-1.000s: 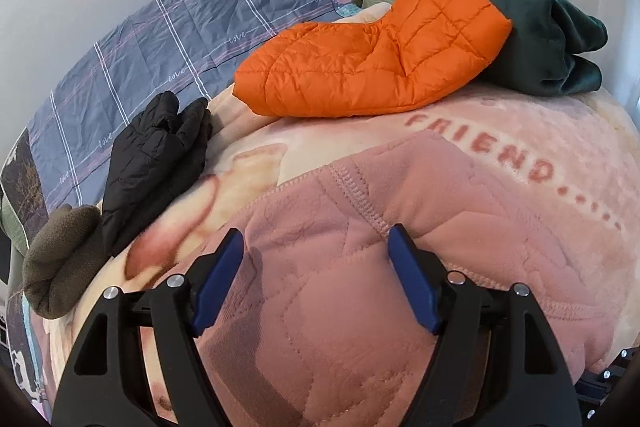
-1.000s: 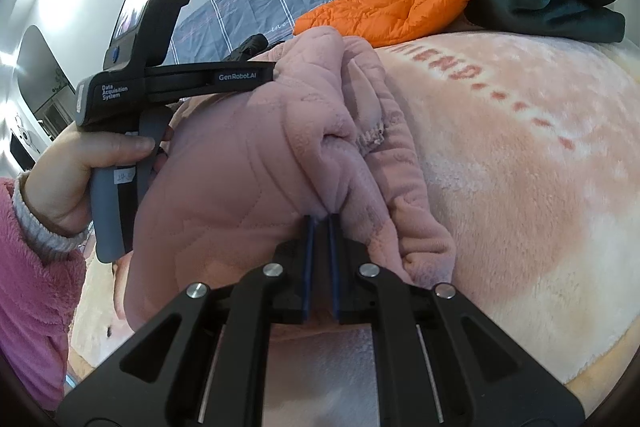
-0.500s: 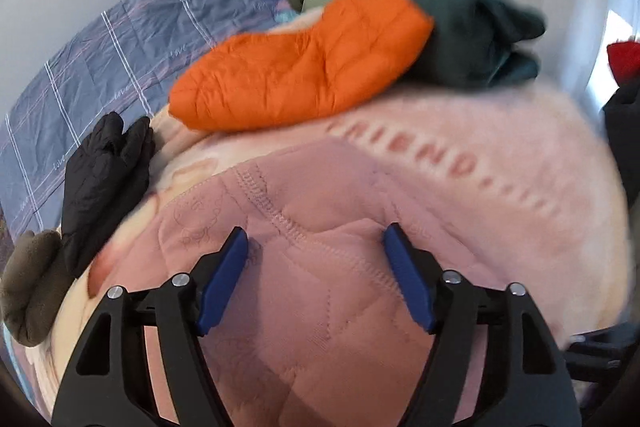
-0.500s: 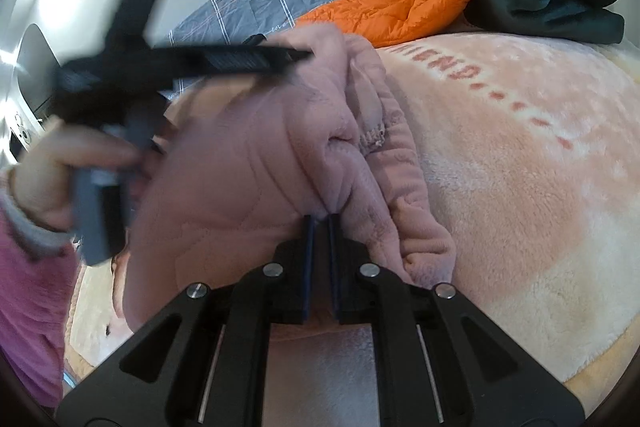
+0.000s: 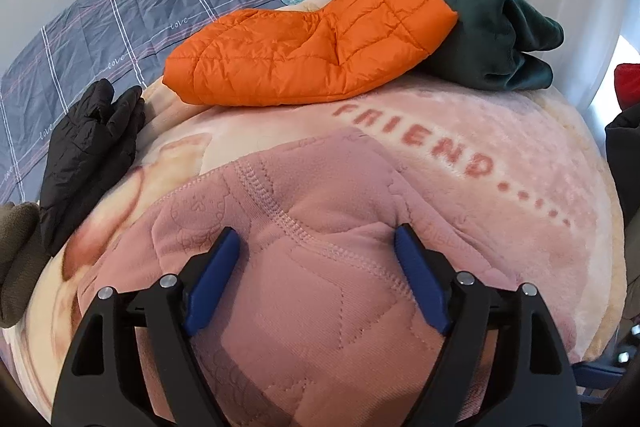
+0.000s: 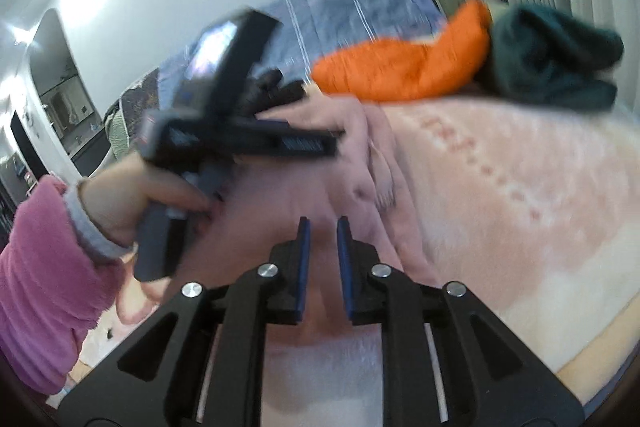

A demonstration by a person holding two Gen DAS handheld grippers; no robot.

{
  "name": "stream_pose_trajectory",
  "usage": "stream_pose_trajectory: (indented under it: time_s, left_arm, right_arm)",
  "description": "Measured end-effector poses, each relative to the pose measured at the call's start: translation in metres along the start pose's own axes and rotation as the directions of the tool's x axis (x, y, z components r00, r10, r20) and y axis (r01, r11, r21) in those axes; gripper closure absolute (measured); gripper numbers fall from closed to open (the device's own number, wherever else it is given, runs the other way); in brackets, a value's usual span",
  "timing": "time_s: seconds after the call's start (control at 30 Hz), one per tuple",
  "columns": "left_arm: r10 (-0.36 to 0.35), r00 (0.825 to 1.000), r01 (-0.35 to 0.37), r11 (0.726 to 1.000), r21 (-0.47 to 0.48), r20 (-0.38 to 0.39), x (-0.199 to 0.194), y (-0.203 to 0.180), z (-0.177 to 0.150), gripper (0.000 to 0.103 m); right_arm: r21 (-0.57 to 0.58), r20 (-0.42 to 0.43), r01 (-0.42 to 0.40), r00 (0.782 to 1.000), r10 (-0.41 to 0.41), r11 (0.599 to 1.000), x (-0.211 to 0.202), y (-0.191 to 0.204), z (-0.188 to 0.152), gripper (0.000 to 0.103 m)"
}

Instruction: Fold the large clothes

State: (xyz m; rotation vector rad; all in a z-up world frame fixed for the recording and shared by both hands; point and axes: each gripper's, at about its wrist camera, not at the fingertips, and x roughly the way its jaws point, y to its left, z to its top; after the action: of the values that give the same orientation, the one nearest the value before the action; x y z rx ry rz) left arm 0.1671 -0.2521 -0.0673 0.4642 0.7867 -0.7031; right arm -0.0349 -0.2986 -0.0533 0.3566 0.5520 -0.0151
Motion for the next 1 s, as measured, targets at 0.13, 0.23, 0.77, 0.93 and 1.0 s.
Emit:
stream_pose_trajectory:
  time_s: [0.13, 0.23, 0.77, 0.93, 1.0]
  left_arm:
    - [-0.006, 1.0, 0.006, 1.0, 0.004, -0.006, 0.002, 0.0, 0.0, 0.021]
    - [0.026, 1.0, -0.025, 0.999, 0.029, -0.009, 0.011, -0.007, -0.001, 0.018]
    - [0.051, 0.999, -0.052, 0.998, 0.028, 0.019, 0.009, -0.009, -0.004, 0.015]
    - [0.042, 0.999, -0.042, 0.999, 0.022, 0.013, 0.011, -0.009, -0.003, 0.015]
    - [0.035, 0.999, -0.035, 0.999, 0.013, 0.0, 0.017, -0.007, -0.001, 0.014]
  right_arm:
    - [0.055, -0.141, 0.027, 0.99, -0.019, 0.998, 0.045, -0.012, -0.015, 0.084]
    - [-0.004, -0.147, 0.055, 0.988, -0.055, 0.999, 0.054, -0.01, -0.02, 0.085]
    - [0.01, -0.124, 0.045, 0.991, -0.044, 0.999, 0.039, -0.006, -0.021, 0.082]
    - [0.052, -0.116, 0.017, 0.993, -0.011, 0.998, 0.024, -0.013, -0.022, 0.078]
    - [0.083, -0.111, 0.001, 0.994, 0.008, 0.997, 0.022, -0.021, -0.018, 0.075]
